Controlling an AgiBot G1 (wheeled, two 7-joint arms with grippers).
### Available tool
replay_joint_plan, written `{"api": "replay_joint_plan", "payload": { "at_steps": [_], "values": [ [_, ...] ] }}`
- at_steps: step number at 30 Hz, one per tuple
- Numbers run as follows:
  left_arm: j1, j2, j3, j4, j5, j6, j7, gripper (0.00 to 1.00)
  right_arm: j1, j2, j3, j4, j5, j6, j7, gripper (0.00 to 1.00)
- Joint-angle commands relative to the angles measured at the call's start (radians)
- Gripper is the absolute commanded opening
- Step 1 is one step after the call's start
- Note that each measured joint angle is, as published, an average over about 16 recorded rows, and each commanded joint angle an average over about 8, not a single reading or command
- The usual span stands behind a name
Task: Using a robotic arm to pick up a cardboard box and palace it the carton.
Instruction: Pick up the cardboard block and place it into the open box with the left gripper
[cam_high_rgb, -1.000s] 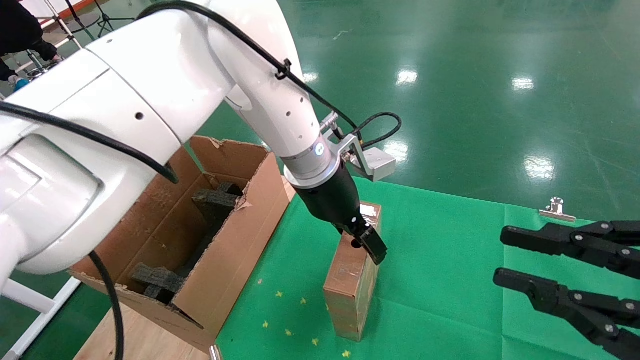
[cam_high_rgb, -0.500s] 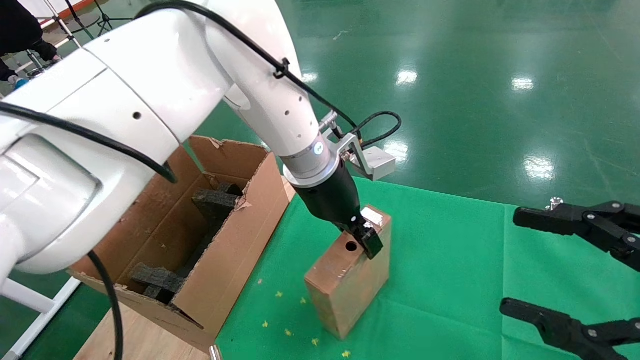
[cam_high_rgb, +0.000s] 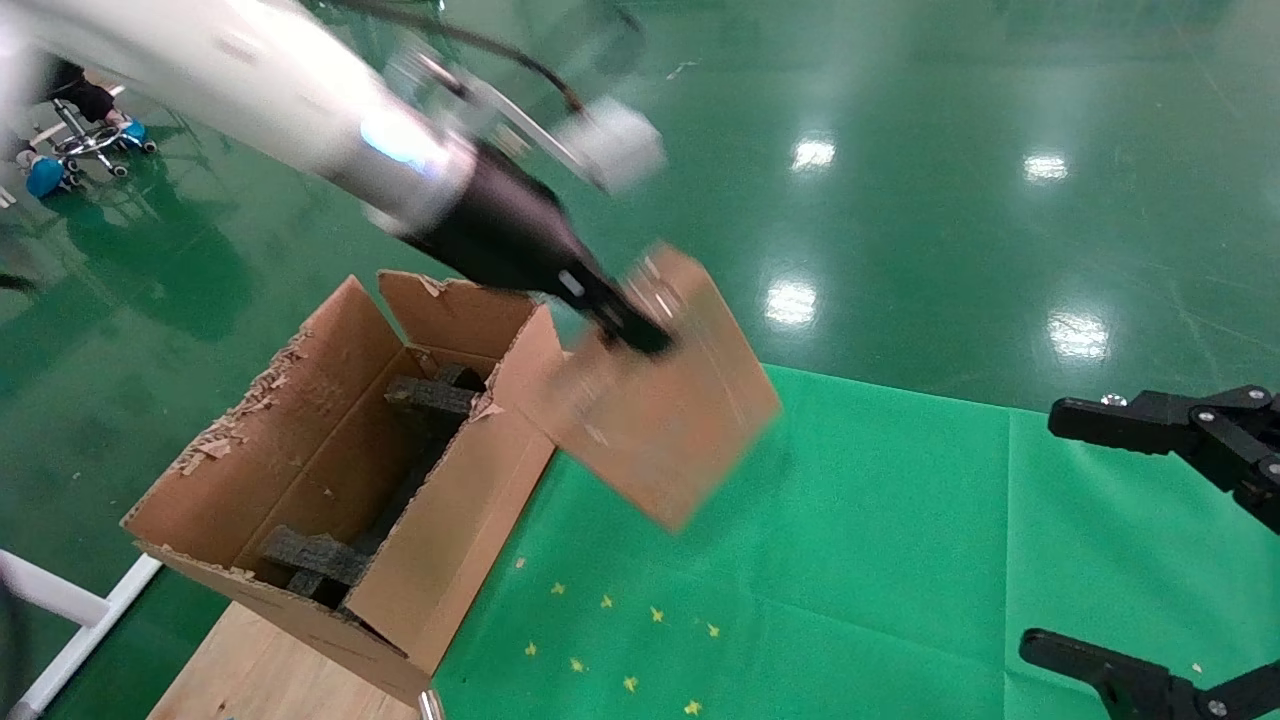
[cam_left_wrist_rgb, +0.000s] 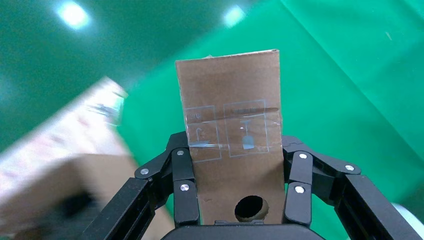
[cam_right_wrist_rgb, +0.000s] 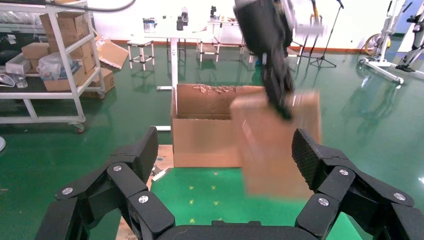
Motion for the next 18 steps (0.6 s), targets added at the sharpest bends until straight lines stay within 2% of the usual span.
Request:
{"api": "replay_joint_plan", "payload": {
  "at_steps": [1, 7, 12, 18],
  "values": [
    [-0.028, -0.058, -0.028, -0.025, -0.016, -0.009, 0.035, 0.00, 0.000, 0.000, 0.000, 0.000, 0.000, 0.000, 0.000, 1.00],
    [-0.101, -0.215, -0.073, -0.073, -0.002, -0.014, 0.096, 0.00, 0.000, 0.000, 0.000, 0.000, 0.000, 0.000, 0.000, 1.00],
    [-0.120, -0.342, -0.085, -0.072, 0.028, -0.011, 0.159, 0.00, 0.000, 0.000, 0.000, 0.000, 0.000, 0.000, 0.000, 1.00],
    [-0.105, -0.428, -0.056, -0.037, 0.113, -0.012, 0.221, 0.00, 0.000, 0.000, -0.001, 0.000, 0.000, 0.000, 0.000, 1.00]
  ]
}}
